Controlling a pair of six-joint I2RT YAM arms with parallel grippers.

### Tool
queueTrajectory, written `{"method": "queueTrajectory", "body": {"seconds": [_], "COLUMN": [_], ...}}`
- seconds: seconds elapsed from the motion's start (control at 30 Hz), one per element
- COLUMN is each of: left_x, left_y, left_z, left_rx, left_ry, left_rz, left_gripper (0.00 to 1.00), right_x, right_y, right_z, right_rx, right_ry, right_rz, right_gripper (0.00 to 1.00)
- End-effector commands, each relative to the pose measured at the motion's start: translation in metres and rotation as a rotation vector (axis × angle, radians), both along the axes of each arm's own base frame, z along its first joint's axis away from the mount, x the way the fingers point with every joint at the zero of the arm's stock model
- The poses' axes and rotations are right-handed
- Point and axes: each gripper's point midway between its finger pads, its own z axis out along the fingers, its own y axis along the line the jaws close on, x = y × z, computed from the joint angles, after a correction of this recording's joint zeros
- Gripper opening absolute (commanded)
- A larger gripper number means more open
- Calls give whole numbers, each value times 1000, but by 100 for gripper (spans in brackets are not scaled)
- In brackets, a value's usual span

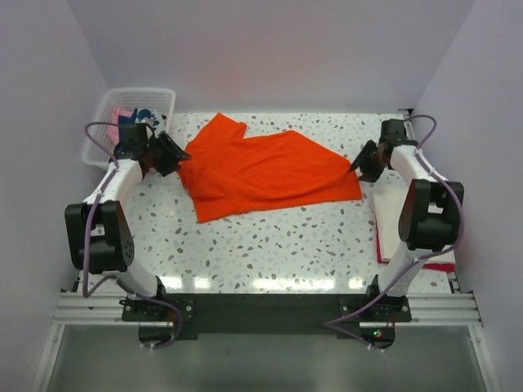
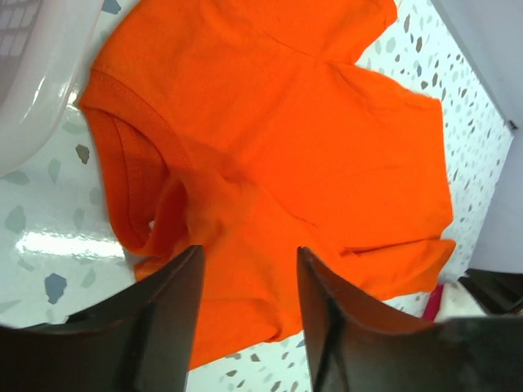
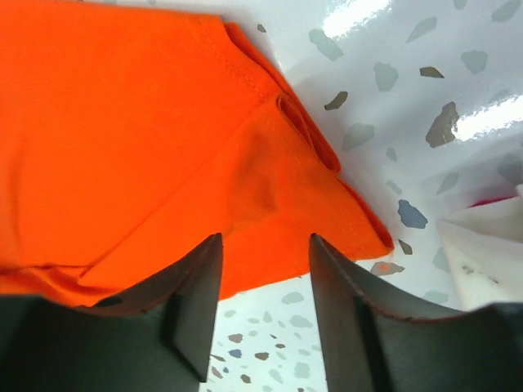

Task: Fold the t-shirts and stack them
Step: Flatten the tshirt out

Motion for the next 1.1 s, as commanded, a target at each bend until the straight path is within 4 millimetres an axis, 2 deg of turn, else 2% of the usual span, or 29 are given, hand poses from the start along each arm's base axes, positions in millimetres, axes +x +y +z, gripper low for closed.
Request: {"method": "queueTrajectory", "body": {"seconds": [0.0,0.03,0.07,0.1,0.13,0.17,0.2,0.23,0.3,0.33,0.4,0.43,0.53,0.63,0.83,1.07], "left_x": [4,-6,-15,-23,-42,-53,-64,-83,-100,-114,-124,-132,-142,-141,-133,-137], "left_y": [5,10,12,15,19,19,16,11,9,-7,-14,-19,-18,-22,-38,-50], "left_z": [24,25,22,19,11,6,-1,-15,-29,-40,-52,-64,-82,-89,-93,-106], "left_rx": [45,78,102,123,165,179,179,201,208,214,223,237,240,237,222,225], "left_ry": [-113,-112,-101,-93,-80,-71,-62,-43,-12,4,28,50,98,111,113,140], "left_rz": [-9,13,22,39,75,86,96,95,125,99,101,93,117,104,45,20], "left_gripper": [61,62,62,63,63,62,59,59,56,56,54,54,52,52,53,51], "right_x": [1,-7,-11,-15,-20,-32,-37,-51,-59,-70,-75,-81,-84,-85,-85,-82], "right_y": [-6,-4,-5,-4,4,8,9,17,25,29,33,33,34,34,30,31], "right_z": [19,15,27,30,32,25,35,25,32,20,22,16,15,16,8,2], "right_rx": [-35,-36,-57,-69,-81,-92,-115,-116,-121,-118,-112,-117,-117,-119,-133,-132], "right_ry": [-76,-68,-97,-108,-118,-106,-145,-125,-172,-150,-178,-165,-163,-168,-154,-144], "right_rz": [8,11,8,9,27,35,31,48,55,60,60,60,65,67,56,55], "right_gripper": [52,55,57,57,57,56,56,56,55,55,55,54,54,53,53,52]}}
